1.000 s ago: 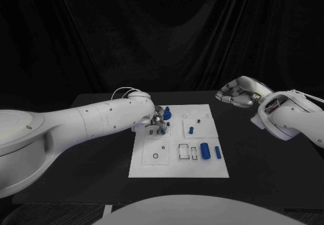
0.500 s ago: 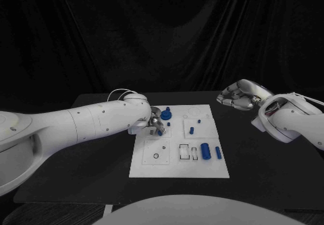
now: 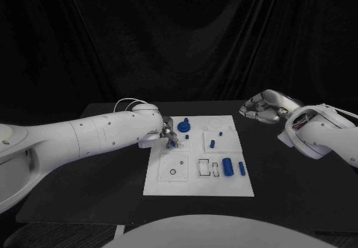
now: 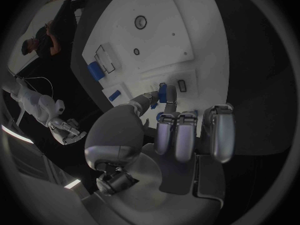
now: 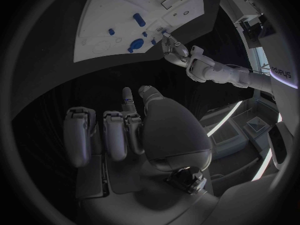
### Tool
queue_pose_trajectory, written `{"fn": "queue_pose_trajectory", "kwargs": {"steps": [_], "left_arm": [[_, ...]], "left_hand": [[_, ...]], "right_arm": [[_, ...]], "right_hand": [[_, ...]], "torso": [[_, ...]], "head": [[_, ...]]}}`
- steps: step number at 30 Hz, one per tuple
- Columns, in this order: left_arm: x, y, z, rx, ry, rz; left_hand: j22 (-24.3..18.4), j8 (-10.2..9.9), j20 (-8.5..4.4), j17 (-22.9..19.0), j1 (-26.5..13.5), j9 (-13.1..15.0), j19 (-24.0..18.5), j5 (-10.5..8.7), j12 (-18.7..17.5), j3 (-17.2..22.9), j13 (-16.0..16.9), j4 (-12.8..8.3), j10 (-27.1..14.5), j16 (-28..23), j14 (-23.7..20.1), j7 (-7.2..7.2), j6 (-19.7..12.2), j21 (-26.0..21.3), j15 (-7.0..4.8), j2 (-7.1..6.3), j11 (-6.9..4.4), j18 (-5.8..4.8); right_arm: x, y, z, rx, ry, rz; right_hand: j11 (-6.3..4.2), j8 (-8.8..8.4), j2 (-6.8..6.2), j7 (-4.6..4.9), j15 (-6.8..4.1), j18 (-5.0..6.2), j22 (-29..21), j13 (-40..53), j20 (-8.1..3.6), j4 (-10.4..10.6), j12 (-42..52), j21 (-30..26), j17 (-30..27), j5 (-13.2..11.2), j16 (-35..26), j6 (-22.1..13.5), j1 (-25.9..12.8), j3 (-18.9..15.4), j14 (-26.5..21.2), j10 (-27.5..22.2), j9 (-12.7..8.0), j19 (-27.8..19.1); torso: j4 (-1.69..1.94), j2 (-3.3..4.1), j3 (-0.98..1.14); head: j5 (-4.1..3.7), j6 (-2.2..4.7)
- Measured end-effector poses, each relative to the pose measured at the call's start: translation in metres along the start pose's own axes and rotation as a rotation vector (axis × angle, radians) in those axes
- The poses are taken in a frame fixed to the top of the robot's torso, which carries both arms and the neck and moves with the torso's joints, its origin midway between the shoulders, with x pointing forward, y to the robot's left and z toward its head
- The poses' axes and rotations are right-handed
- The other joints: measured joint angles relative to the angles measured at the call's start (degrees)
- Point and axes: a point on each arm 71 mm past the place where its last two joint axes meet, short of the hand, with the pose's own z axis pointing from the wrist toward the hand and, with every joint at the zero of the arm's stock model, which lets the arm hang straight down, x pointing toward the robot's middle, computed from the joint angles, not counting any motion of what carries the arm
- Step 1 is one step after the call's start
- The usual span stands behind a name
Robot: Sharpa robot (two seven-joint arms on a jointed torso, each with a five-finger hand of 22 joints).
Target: Assemble the parts on the task board
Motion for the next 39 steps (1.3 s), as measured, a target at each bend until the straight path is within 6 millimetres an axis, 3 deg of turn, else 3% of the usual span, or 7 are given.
{"fn": "queue_pose_trajectory", "kwargs": {"steps": [14, 34, 39], "left_arm": [[-0.005, 0.004, 0.002, -0.013, -0.048, -0.03], [0.007, -0.002, 0.009, 0.003, -0.033, -0.032], [0.008, -0.002, 0.01, 0.005, -0.032, -0.034]], "left_hand": [[0.0, -0.9, -0.01, 0.0, -0.4, -0.4, 0.0, -0.01, 0.0, 0.5, 0.0, 0.2, 0.0, 0.0, 0.1, 0.08, 0.3, 0.0, -0.08, 0.0, 0.0, 0.0], [0.0, -1.0, -0.01, 0.0, -1.2, -0.5, 0.0, -0.32, 0.0, 1.8, 0.0, -0.7, 0.0, 0.0, 0.1, 0.22, 0.8, 0.0, -0.08, -0.14, 0.01, 0.0], [0.0, -1.2, -0.01, 0.0, -1.2, -0.5, 0.0, -0.33, 0.0, 1.8, 0.0, -0.7, 0.0, 0.0, 0.1, 0.18, 0.8, 0.0, -0.07, -0.13, 0.01, 0.0]], "right_arm": [[0.001, -0.001, 0.0, 0.004, 0.004, 0.0], [0.002, -0.001, 0.001, 0.005, 0.008, 0.0], [0.003, -0.001, 0.001, 0.007, 0.01, 0.0]], "right_hand": [[0.0, 0.0, -0.09, 0.0, 0.0, 0.0, 0.0, 0.0, 0.0, 0.0, 0.0, -0.3, 0.0, 0.5, 0.0, 0.0, 0.5, 0.3, 0.0, 0.0, 0.0, 0.0], [0.0, 0.0, -0.09, 0.0, 0.0, 0.0, 0.0, 0.0, 0.0, -0.2, 0.0, -0.5, 0.0, 0.5, 0.0, 0.0, 0.5, 0.5, 0.0, 0.0, 0.0, 0.0], [0.0, 0.0, -0.09, 0.0, 0.0, 0.95, 0.0, 0.0, 0.0, -0.2, 0.0, -0.5, 0.0, 0.7, 0.0, 0.0, 0.5, 0.5, 0.0, 0.0, 0.0, 0.0]], "torso": [[0.02, 0.12, -0.07], [-0.01, 0.11, -0.08], [-0.01, 0.1, -0.07]], "head": [[0.28, 0.0], [0.37, 0.0], [0.36, 0.0]]}}
